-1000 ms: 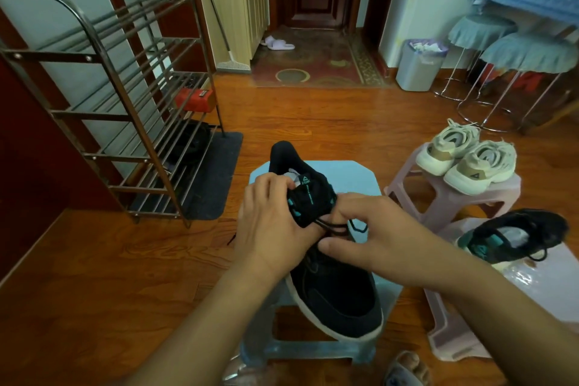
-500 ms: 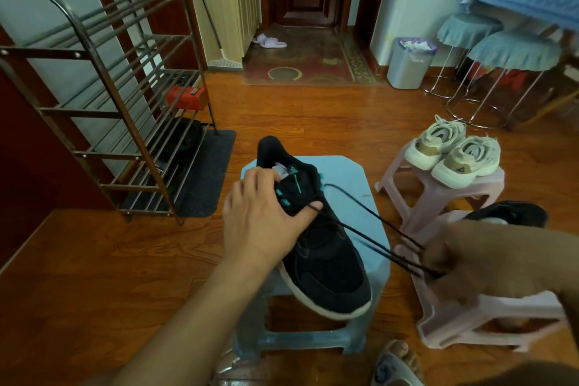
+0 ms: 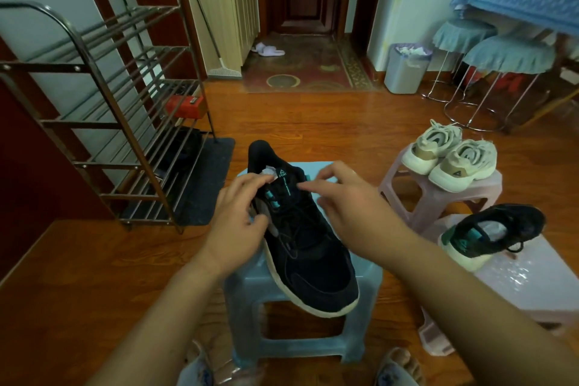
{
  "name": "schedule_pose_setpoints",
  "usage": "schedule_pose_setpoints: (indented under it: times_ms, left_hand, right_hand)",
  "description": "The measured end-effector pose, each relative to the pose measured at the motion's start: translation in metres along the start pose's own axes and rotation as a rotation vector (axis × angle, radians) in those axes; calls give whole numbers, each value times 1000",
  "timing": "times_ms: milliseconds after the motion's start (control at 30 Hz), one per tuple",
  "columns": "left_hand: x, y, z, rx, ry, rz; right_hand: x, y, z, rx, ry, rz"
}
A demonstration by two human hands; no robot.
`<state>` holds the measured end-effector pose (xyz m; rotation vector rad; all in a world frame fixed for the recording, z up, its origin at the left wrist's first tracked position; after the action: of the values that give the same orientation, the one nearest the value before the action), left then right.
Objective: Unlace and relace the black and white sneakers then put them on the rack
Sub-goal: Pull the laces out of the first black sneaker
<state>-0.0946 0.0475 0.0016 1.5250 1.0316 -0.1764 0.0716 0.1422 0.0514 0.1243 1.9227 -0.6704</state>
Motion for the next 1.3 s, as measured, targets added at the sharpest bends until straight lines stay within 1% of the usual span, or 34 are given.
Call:
schedule_pose_setpoints:
  times_ms: [67,167,267,333,433,567,633,733,867,933,967,1000,1033,1067,1133,1167,1200,1233,1300]
  left_hand:
    - [2,-2,-2,20,-19,-99]
    - [1,-5,-5,67,-36,-234]
    - [0,-6,-8,106,-49,-340]
    - [0,-7,-10,102,-35,-394]
    - [2,-7,-12,93,2,-486]
    - [0,-9,-6,98,54,-546]
    - [-2,-9,-5,75,49,-549]
    - [-2,-4,-5,70,46,-560]
    - [0,6,-2,77,69,-497]
    - [-4,6,2,82,96,-482]
    - [-6,7,4,95,109,-477]
    - [-8,7,7,116,121,-476]
    - [-10,8,10,147,134,-482]
    - [-11,9,12,182,145,-491]
    - [-12,10,14,246,148,-505]
    - [-13,9,14,268,139,-501]
    - [-13,8,14,285,127,-485]
    - [-14,7,14,299,113,-466]
    - [-15,7,13,315,78,-428]
  right_hand:
    - [14,-9,-11,-50,14,105]
    - [16,-18,-20,-147,2,193]
    - [15,-24,-21,-160,-20,255]
    - [15,-25,-20,-100,-99,225]
    - [1,-15,-8,27,-285,137]
    - [-27,16,36,210,-527,102]
    - [-41,45,58,338,-633,161]
    - [-57,96,86,564,-719,289]
    - [-33,132,101,672,-913,521]
    - [-25,143,97,711,-945,567]
    - [-25,147,93,723,-943,567]
    - [-26,149,86,737,-896,541]
    - [-27,145,73,730,-801,485]
    - [-29,138,56,679,-617,388]
    - [-34,98,19,455,-181,144]
    - [-33,72,6,323,-50,20]
    - [-25,49,-4,201,-25,-62]
    - [-14,28,-12,91,-57,-106]
    - [8,11,-21,-22,-167,-66]
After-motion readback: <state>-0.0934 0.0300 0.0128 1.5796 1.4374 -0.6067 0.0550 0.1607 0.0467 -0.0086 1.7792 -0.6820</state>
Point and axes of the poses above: each hand's wrist, its own z-axis away from the middle knuckle, its own x-axis out of the palm, y = z × x, the point moved 6 cm from there along -z, towards the middle knuckle, and after that the axes turned 1 degree about y, right-handed, at the moved point
